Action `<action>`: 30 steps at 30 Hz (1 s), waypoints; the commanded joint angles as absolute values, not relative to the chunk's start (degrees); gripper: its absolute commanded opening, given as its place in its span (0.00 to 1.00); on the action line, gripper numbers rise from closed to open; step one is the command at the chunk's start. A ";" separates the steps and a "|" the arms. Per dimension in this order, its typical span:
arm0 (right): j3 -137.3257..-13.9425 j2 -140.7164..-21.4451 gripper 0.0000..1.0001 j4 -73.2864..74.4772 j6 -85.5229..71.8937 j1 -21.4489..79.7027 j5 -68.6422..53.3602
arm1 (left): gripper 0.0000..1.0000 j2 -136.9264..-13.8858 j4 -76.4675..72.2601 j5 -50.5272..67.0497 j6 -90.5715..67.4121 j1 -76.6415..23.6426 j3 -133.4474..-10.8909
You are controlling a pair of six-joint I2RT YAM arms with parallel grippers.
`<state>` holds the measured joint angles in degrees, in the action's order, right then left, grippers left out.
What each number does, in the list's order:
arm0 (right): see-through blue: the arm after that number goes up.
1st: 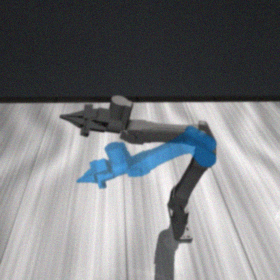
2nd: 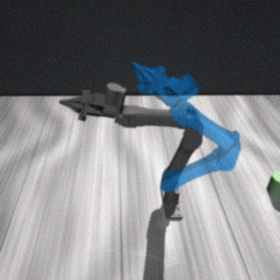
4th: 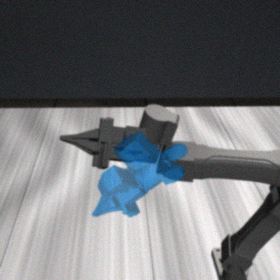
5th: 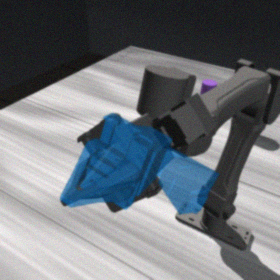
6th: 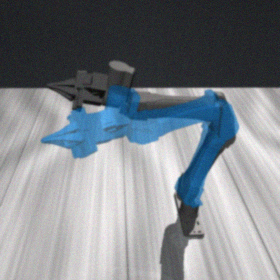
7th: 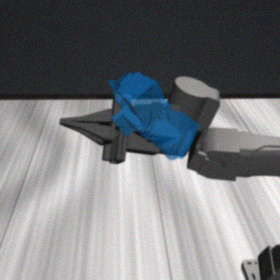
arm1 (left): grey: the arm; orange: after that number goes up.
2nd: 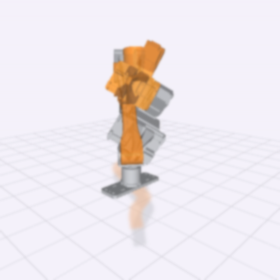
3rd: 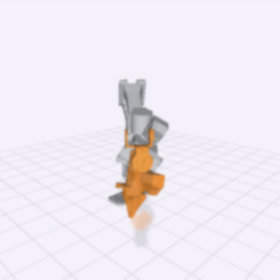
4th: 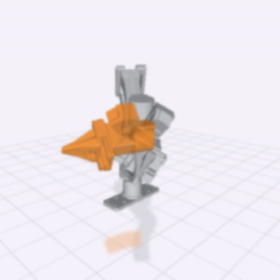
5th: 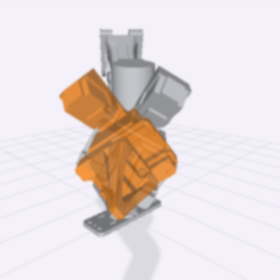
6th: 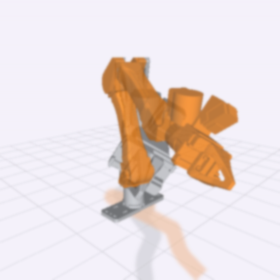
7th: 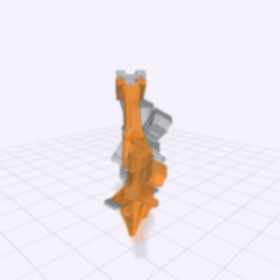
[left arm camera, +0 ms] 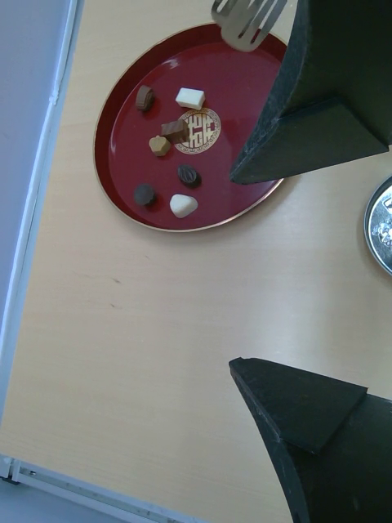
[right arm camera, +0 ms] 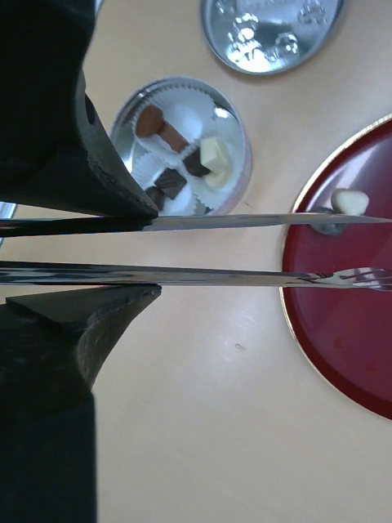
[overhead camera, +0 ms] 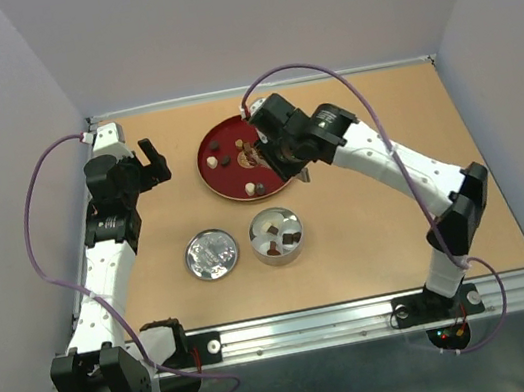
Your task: Pack the chocolate
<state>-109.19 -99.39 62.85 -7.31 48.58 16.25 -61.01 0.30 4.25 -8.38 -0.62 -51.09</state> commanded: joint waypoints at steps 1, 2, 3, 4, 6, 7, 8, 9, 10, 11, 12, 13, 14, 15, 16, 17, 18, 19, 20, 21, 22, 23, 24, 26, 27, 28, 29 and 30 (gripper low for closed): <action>-111.01 -102.39 0.42 55.73 -7.56 46.32 22.59 | 0.99 -60.91 -1.14 4.31 -7.82 -0.44 -51.94; -111.18 -103.00 0.42 55.11 -7.82 45.36 22.59 | 0.99 -60.73 -1.14 4.31 -7.74 -0.44 -51.86; -111.27 -104.23 0.43 54.59 -8.00 44.92 22.67 | 0.99 -60.73 -1.23 4.39 -7.73 -0.44 -51.86; -111.36 -104.85 0.43 53.62 -8.26 44.30 22.76 | 0.99 -60.73 -1.14 4.48 -7.73 -0.44 -51.86; -111.71 -106.16 0.43 53.00 -8.26 43.60 22.94 | 0.99 -60.73 -1.23 4.75 -7.82 -0.44 -51.94; -112.06 -107.39 0.43 52.21 -8.52 43.33 22.94 | 0.99 -60.73 -1.40 5.27 -7.91 -0.44 -51.94; -112.15 -108.10 0.43 51.95 -8.53 42.55 22.85 | 0.99 -60.73 -1.41 5.36 -8.00 -0.44 -51.94; -112.58 -108.80 0.43 51.60 -8.70 42.19 22.68 | 0.99 -60.73 -1.49 5.54 -8.00 -0.44 -51.94; -112.85 -110.11 0.43 51.33 -8.88 41.49 22.33 | 0.99 -60.65 -1.49 5.54 -8.00 -0.44 -51.86; -113.11 -110.65 0.43 51.15 -8.88 41.31 22.06 | 0.99 -60.73 -1.49 5.54 -8.00 -0.44 -51.86; -113.29 -111.26 0.43 50.80 -8.96 41.05 21.71 | 0.99 -60.56 -1.49 5.54 -7.91 -0.44 -51.86; -113.55 -111.88 0.43 50.63 -8.88 40.96 21.45 | 0.99 -60.64 -1.49 5.54 -8.00 -0.44 -51.94; -113.82 -112.93 0.43 50.63 -8.88 40.61 21.45 | 0.99 -60.56 -1.49 5.54 -8.00 -0.44 -51.86; -113.91 -113.46 0.44 50.54 -8.88 40.52 21.01 | 0.99 -60.56 -1.49 5.62 -8.00 -0.44 -51.86; -114.25 -114.08 0.44 50.45 -8.70 40.26 20.74 | 0.99 -60.64 -1.58 5.62 -8.00 -0.44 -51.94; -114.43 -114.43 0.44 50.28 -8.70 40.25 20.66 | 0.99 -60.64 -1.58 5.80 -8.09 -0.44 -51.94; -114.61 -114.69 0.44 50.19 -8.79 40.17 20.48 | 0.99 -60.73 -1.58 5.80 -8.00 -0.44 -52.03; -114.78 -114.87 0.45 49.92 -8.88 40.08 19.96 | 0.99 -60.65 -1.58 5.97 -8.09 -0.44 -51.94; -115.13 -115.05 0.45 49.75 -8.96 39.90 19.95 | 0.99 -60.82 -1.50 6.06 -8.09 -0.44 -51.94; -115.40 -115.31 0.45 49.57 -9.14 39.90 19.78 | 0.99 -60.82 -1.58 6.15 -8.17 -0.44 -52.03; -115.57 -115.57 0.45 49.57 -9.31 39.90 19.78 | 0.99 -60.82 -1.67 6.15 -8.17 -0.44 -52.03; -115.75 -115.66 0.45 49.48 -9.23 39.82 19.43 | 0.99 -60.73 -1.67 6.15 -8.17 -0.44 -51.94; -116.01 -115.84 0.45 49.48 -9.32 39.81 19.25 | 0.99 -60.73 -1.67 6.24 -8.17 -0.44 -51.94; -116.10 -116.28 0.45 49.31 -9.40 39.81 18.37 | 0.99 -60.73 -1.67 6.24 -8.17 -0.44 -51.94; -116.19 -116.45 0.45 49.31 -9.58 39.81 18.20 | 0.99 -60.73 -1.67 6.41 -8.26 -0.44 -51.94; -116.10 -116.63 0.45 49.22 -9.58 39.90 18.02 | 0.99 -60.65 -1.67 6.24 -8.26 -0.44 -51.94; -116.02 -116.80 0.45 49.22 -9.84 39.90 17.93 | 0.99 -60.56 -1.67 6.24 -8.17 -0.44 -51.94; -115.93 -116.72 0.45 49.22 -10.10 39.82 17.84 | 0.99 -60.56 -1.67 6.24 -8.17 -0.44 -51.94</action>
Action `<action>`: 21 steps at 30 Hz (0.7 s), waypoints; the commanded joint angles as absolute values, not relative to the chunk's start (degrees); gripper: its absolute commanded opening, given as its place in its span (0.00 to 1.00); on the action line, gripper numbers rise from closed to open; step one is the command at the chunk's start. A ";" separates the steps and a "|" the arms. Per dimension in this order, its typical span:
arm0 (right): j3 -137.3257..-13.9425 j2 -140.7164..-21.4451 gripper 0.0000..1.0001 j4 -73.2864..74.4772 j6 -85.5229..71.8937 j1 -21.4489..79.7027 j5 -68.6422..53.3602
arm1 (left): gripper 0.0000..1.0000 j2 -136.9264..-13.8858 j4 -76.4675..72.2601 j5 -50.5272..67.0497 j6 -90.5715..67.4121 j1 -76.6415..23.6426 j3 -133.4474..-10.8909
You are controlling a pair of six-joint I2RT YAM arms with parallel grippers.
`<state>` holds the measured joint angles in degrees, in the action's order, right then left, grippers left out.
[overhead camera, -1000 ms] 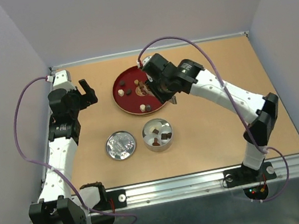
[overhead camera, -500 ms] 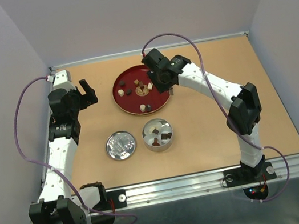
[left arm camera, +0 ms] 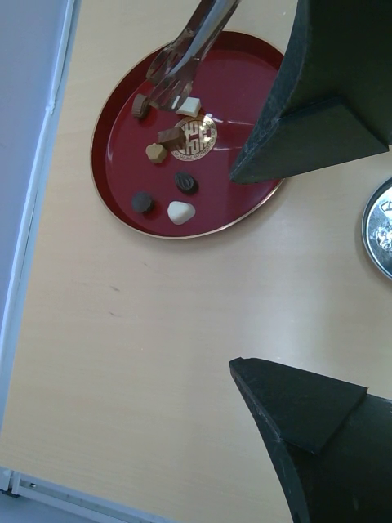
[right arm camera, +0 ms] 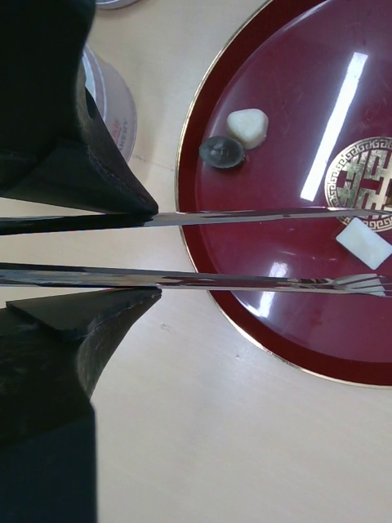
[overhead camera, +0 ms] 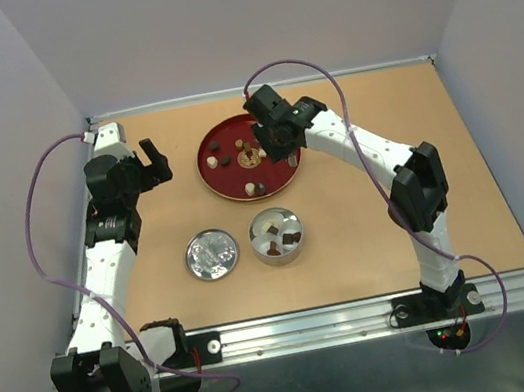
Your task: Pack the chocolate
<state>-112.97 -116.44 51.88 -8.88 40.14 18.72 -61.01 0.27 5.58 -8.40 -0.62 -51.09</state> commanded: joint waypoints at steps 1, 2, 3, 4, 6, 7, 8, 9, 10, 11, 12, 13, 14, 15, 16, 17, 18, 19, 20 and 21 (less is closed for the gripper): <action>-115.93 -116.63 0.45 49.13 -10.11 39.81 17.93 | 0.99 -60.64 -1.67 6.15 -8.17 -0.44 -51.94; -115.84 -116.72 0.45 49.13 -10.19 39.81 17.84 | 0.99 -60.64 -1.67 6.24 -8.17 -0.44 -51.86; -115.84 -116.81 0.45 49.13 -10.28 39.90 17.84 | 0.99 -60.73 -1.67 6.24 -8.26 -0.44 -52.03; -115.75 -116.81 0.45 49.22 -10.28 39.82 18.28 | 0.99 -60.65 -1.67 6.24 -8.17 -0.44 -51.94; -115.31 -116.63 0.45 49.22 -10.11 39.81 18.89 | 0.99 -60.65 -1.67 6.24 -8.09 -0.44 -52.03; -114.79 -116.37 0.45 49.13 -10.28 39.81 19.51 | 0.99 -60.64 -1.67 6.24 -8.09 -0.44 -51.94; -114.09 -116.19 0.45 49.22 -10.28 39.90 19.60 | 0.99 -60.64 -1.67 6.24 -8.17 -0.44 -52.03; -113.73 -115.76 0.45 49.13 -10.37 39.82 19.77 | 0.99 -60.73 -1.67 6.24 -8.17 -0.44 -51.94; -113.30 -115.58 0.45 49.13 -10.55 39.90 19.86 | 0.99 -60.82 -1.67 6.24 -8.17 -0.44 -52.03; -112.94 -115.32 0.45 49.13 -10.63 39.82 19.95 | 0.99 -60.73 -1.67 6.15 -8.17 -0.44 -51.94; -112.24 -115.23 0.45 49.13 -10.63 39.81 19.95 | 0.99 -60.73 -1.67 6.24 -8.09 -0.44 -52.03; -111.98 -115.05 0.45 49.13 -10.72 39.81 19.86 | 0.99 -60.73 -1.67 6.15 -8.17 -0.44 -51.94; -111.80 -115.14 0.45 49.22 -10.81 39.81 19.78 | 0.99 -60.82 -1.67 6.15 -8.17 -0.44 -52.03; -111.45 -115.31 0.45 49.22 -10.98 39.81 19.60 | 0.99 -60.82 -1.67 6.24 -8.17 -0.44 -51.94; -111.36 -115.23 0.45 49.22 -11.16 39.81 19.34 | 0.99 -60.73 -1.67 6.24 -8.17 -0.44 -51.94; -111.18 -115.40 0.45 49.22 -11.34 39.81 19.34 | 0.99 -60.73 -1.67 6.15 -8.09 -0.44 -51.86; -111.09 -115.40 0.45 49.22 -11.42 39.81 19.25 | 0.99 -60.73 -1.67 6.15 -8.17 -0.44 -51.86; -110.83 -115.23 0.45 49.22 -11.60 39.81 18.99 | 0.99 -60.73 -1.58 6.07 -8.09 -0.44 -51.94; -110.83 -115.31 0.45 49.13 -11.69 39.81 18.98 | 0.99 -60.82 -1.58 6.15 -8.00 -0.44 -51.94; -110.74 -115.40 0.45 49.22 -11.69 39.81 18.90 | 0.99 -60.73 -1.58 6.15 -8.09 -0.44 -51.86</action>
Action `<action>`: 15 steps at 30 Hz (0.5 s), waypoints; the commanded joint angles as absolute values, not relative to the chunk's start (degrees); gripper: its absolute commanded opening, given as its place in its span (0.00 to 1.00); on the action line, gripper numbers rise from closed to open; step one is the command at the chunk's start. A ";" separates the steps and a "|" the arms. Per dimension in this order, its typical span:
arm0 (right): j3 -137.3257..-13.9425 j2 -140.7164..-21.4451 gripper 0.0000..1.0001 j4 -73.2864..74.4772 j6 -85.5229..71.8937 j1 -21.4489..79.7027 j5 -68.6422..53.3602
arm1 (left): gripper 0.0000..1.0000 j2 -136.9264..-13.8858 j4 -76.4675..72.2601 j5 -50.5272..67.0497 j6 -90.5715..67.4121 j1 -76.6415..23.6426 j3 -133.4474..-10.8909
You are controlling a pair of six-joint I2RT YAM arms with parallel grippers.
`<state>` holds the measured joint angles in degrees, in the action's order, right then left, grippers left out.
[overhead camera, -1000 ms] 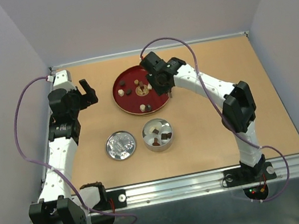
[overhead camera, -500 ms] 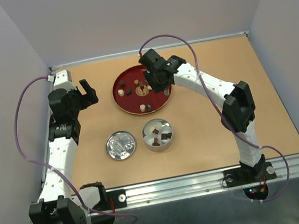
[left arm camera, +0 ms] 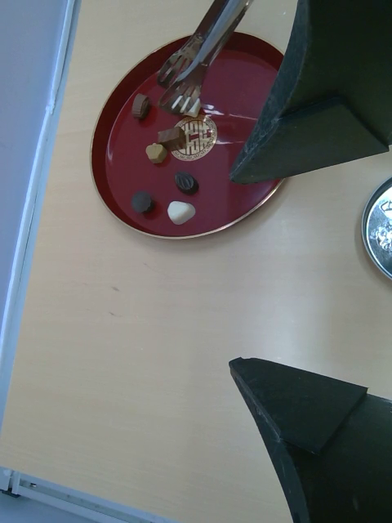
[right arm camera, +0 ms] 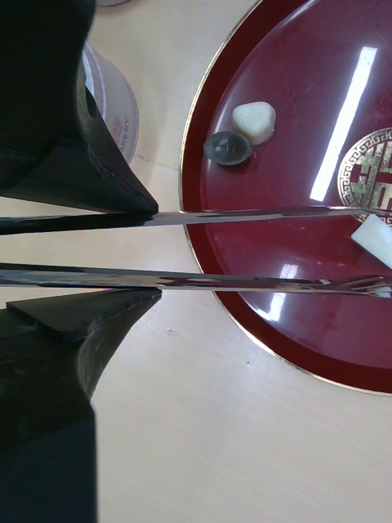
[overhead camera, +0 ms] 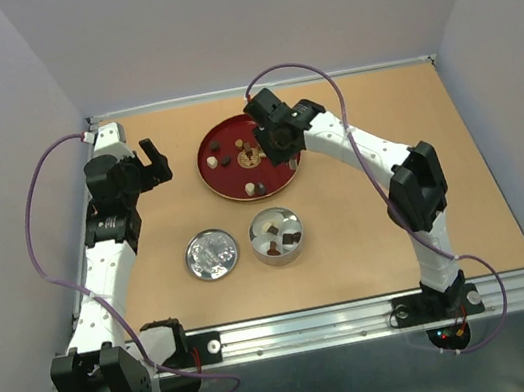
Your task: Pack the chocolate
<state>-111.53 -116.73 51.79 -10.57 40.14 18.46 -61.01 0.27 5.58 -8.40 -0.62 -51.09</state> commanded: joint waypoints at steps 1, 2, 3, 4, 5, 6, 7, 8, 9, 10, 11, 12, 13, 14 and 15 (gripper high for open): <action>-110.83 -115.57 0.45 49.13 -11.69 39.81 18.72 | 0.99 -60.65 -1.58 6.07 -8.09 -0.44 -51.86; -110.92 -115.92 0.45 49.13 -11.69 39.90 18.55 | 0.99 -60.73 -1.58 5.98 -8.00 -0.44 -51.86; -111.00 -116.10 0.45 49.13 -11.60 39.82 18.20 | 0.99 -60.73 -1.58 5.98 -8.00 -0.44 -51.86; -111.35 -116.45 0.45 49.13 -11.60 39.81 18.02 | 0.99 -60.73 -1.58 5.98 -8.09 -0.44 -51.94; -111.53 -117.06 0.45 49.22 -11.51 39.90 17.93 | 0.99 -60.65 -1.58 5.98 -8.00 -0.44 -51.86; -111.71 -117.42 0.45 49.22 -11.60 39.82 17.67 | 0.99 -60.73 -1.58 5.89 -8.00 -0.44 -51.86; -111.80 -117.60 0.45 49.22 -11.51 39.90 17.58 | 0.99 -60.65 -1.58 5.98 -8.09 -0.44 -51.86; -111.97 -117.77 0.45 49.22 -11.60 39.82 17.49 | 0.99 -60.64 -1.58 5.80 -8.00 -0.44 -51.86; -111.97 -118.03 0.45 49.22 -11.60 39.90 17.40 | 0.99 -60.73 -1.58 5.71 -7.91 -0.53 -51.94; -111.97 -118.12 0.45 49.22 -11.51 39.82 17.32 | 0.99 -60.73 -1.58 5.71 -8.00 -0.44 -51.86; -111.97 -118.04 0.44 49.22 -11.60 39.81 17.31 | 0.99 -60.73 -1.58 5.63 -7.91 -0.44 -51.86; -111.71 -118.04 0.44 49.22 -11.60 39.81 17.23 | 0.99 -60.65 -1.58 5.63 -8.00 -0.44 -51.86; -111.53 -118.04 0.44 49.22 -11.34 39.81 17.31 | 0.99 -60.64 -1.58 5.71 -8.00 -0.44 -52.03; -111.45 -117.95 0.43 49.22 -11.34 39.90 17.31 | 0.99 -60.64 -1.58 5.71 -7.91 -0.44 -51.94; -111.10 -117.86 0.43 49.31 -11.16 39.82 17.40 | 0.99 -60.73 -1.58 5.71 -7.91 -0.44 -52.03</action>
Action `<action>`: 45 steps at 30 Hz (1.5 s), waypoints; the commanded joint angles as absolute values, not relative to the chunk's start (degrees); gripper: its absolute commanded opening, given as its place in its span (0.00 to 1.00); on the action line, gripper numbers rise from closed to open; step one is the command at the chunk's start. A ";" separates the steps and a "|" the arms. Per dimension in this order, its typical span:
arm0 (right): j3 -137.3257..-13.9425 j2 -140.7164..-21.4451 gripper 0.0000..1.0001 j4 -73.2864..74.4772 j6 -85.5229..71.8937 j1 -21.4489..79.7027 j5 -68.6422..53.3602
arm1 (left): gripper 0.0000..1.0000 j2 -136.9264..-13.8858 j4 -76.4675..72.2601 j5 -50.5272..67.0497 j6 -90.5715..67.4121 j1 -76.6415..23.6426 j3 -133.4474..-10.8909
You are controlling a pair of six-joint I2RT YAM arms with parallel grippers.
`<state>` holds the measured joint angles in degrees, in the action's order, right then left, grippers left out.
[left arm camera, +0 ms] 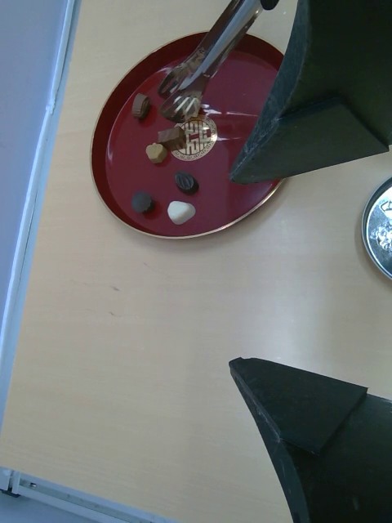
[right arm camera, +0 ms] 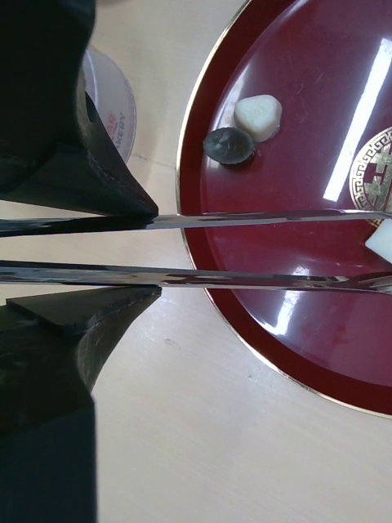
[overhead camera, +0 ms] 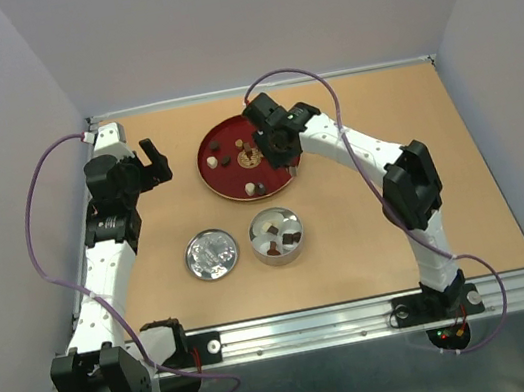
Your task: Pack the chocolate
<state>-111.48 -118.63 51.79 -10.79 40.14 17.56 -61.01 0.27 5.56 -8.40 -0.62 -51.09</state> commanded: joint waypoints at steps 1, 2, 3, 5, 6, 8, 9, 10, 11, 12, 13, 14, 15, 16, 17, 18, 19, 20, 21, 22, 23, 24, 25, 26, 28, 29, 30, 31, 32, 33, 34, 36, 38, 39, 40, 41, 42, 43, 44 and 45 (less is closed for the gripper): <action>-111.01 -118.04 0.42 49.57 -10.99 39.90 17.40 | 0.99 -60.56 -1.58 5.71 -8.00 -0.44 -51.94; -110.92 -118.04 0.42 49.66 -10.90 39.90 17.40 | 0.99 -60.56 -1.58 5.71 -8.00 -0.44 -51.94; -110.92 -118.21 0.41 49.75 -10.81 39.82 17.40 | 0.99 -60.56 -1.58 5.71 -7.91 -0.53 -52.03; -110.66 -118.39 0.36 50.27 -10.46 39.81 17.84 | 0.99 -60.64 -1.58 5.63 -8.00 -0.44 -51.94; -110.65 -118.30 0.34 50.36 -10.37 39.81 18.19 | 0.99 -60.47 -1.58 5.63 -8.00 -0.44 -51.94; -110.57 -117.78 0.30 50.89 -9.93 39.81 18.54 | 0.99 -60.47 -1.58 5.54 -8.00 -0.44 -51.94; -110.57 -117.51 0.29 51.06 -9.67 39.81 18.81 | 0.99 -60.56 -1.58 5.54 -8.00 -0.44 -51.94; -110.57 -116.99 0.28 51.33 -9.67 39.81 18.90 | 0.99 -60.47 -1.50 5.62 -7.91 -0.44 -51.94; -110.57 -116.46 0.27 51.50 -9.41 39.90 19.16 | 0.99 -60.47 -1.58 5.54 -7.91 -0.44 -51.94; -110.57 -115.24 0.27 51.59 -9.23 39.90 19.16 | 0.99 -60.47 -1.58 5.54 -7.91 -0.44 -51.94; -110.57 -114.53 0.26 51.85 -9.14 39.82 18.73 | 0.99 -60.47 -1.58 5.54 -7.91 -0.44 -51.94; -110.22 -113.74 0.26 51.94 -8.97 39.90 18.11 | 0.99 -60.38 -1.58 5.54 -7.82 -0.44 -51.94; -110.04 -112.69 0.26 51.94 -8.96 39.82 17.50 | 0.99 -60.38 -1.50 5.54 -7.91 -0.44 -52.03; -109.78 -110.76 0.25 52.12 -8.79 39.81 16.19 | 0.99 -60.29 -1.58 5.54 -7.91 -0.44 -52.03; -109.60 -109.52 0.26 52.12 -8.88 39.90 15.48 | 0.99 -60.38 -1.58 5.54 -8.00 -0.44 -51.94; -109.08 -107.60 0.25 52.29 -8.88 39.82 14.95 | 0.99 -60.38 -1.50 5.54 -7.91 -0.44 -51.94; -108.90 -106.45 0.25 52.38 -8.96 39.90 13.98 | 0.99 -60.38 -1.49 5.54 -7.91 -0.44 -51.94; -108.55 -105.57 0.25 52.56 -9.05 39.90 13.37 | 0.99 -60.38 -1.58 5.54 -8.00 -0.44 -51.86; -108.11 -103.82 0.25 53.08 -9.05 39.90 12.75 | 0.99 -60.38 -1.58 5.54 -8.00 -0.44 -51.86; -107.93 -103.10 0.25 53.43 -9.14 39.90 11.53 | 0.99 -60.29 -1.58 5.45 -7.91 -0.44 -51.86; -107.76 -102.49 0.25 54.05 -9.23 39.90 10.90 | 0.99 -60.38 -1.50 5.45 -8.00 -0.44 -51.86; -107.58 -101.87 0.25 54.40 -9.32 39.90 10.20 | 0.99 -60.38 -1.49 5.45 -7.91 -0.44 -51.86; -106.80 -101.17 0.25 55.45 -9.40 39.90 8.28 | 0.99 -60.29 -1.49 5.45 -7.91 -0.44 -51.94; -106.35 -99.68 0.25 55.98 -9.40 40.08 6.96 | 0.99 -60.29 -1.49 5.36 -7.91 -0.44 -51.94; -104.69 -98.27 0.25 57.73 -9.67 40.43 3.62 | 0.99 -60.29 -1.49 5.27 -7.91 -0.44 -51.86; -104.24 -96.52 0.25 58.44 -9.84 40.95 2.56 | 0.99 -60.29 -1.49 5.27 -7.82 -0.44 -51.94; -103.89 -95.72 0.25 59.23 -9.84 41.22 1.42 | 0.99 -60.29 -1.49 5.36 -7.91 -0.44 -51.86; -103.10 -94.76 0.25 60.72 -9.84 41.92 -1.20 | 0.99 -60.47 -1.49 5.19 -7.91 -0.44 -51.94; -102.83 -93.88 0.25 61.43 -9.93 42.10 -2.36 | 0.99 -60.38 -1.49 5.19 -7.91 -0.44 -51.94; -102.75 -92.30 0.25 62.39 -10.11 42.36 -3.24 | 0.99 -60.38 -1.49 5.19 -7.82 -0.44 -51.86; -102.57 -91.59 0.25 64.49 -10.37 42.54 -4.03 | 0.99 -60.38 -1.41 5.10 -7.82 -0.44 -51.94; -102.13 -89.92 0.25 66.96 -10.90 43.06 -5.27 | 0.99 -60.56 -1.41 4.92 -7.73 -0.44 -51.86; -101.61 -88.78 0.25 70.30 -11.60 43.59 -4.40 | 0.99 -60.47 -1.32 4.75 -7.73 -0.44 -51.94; -100.73 -88.16 0.25 71.27 -11.78 43.77 -4.31 | 0.99 -60.38 -1.32 4.66 -7.73 -0.44 -51.94; -100.37 -87.02 0.25 71.98 -11.86 43.86 -4.31 | 0.99 -60.29 -1.23 4.57 -7.73 -0.44 -52.03; -100.02 -86.32 0.25 73.20 -12.13 43.94 -4.39 | 0.99 -60.29 -1.23 4.31 -7.65 -0.44 -51.86; -99.76 -85.79 0.25 73.82 -12.22 44.03 -4.66 | 0.99 -60.29 -1.23 4.31 -7.65 -0.44 -51.94; -99.84 -85.00 0.25 75.13 -12.30 44.03 -4.92 | 0.99 -60.21 -1.23 4.22 -7.65 -0.44 -51.86; -99.76 -84.56 0.25 75.67 -12.74 44.12 -4.75 | 0.99 -60.29 -1.23 4.22 -7.65 -0.44 -51.94; -99.41 -83.85 0.25 75.67 -12.83 44.12 -5.01 | 0.99 -60.29 -1.23 4.22 -7.65 -0.44 -51.86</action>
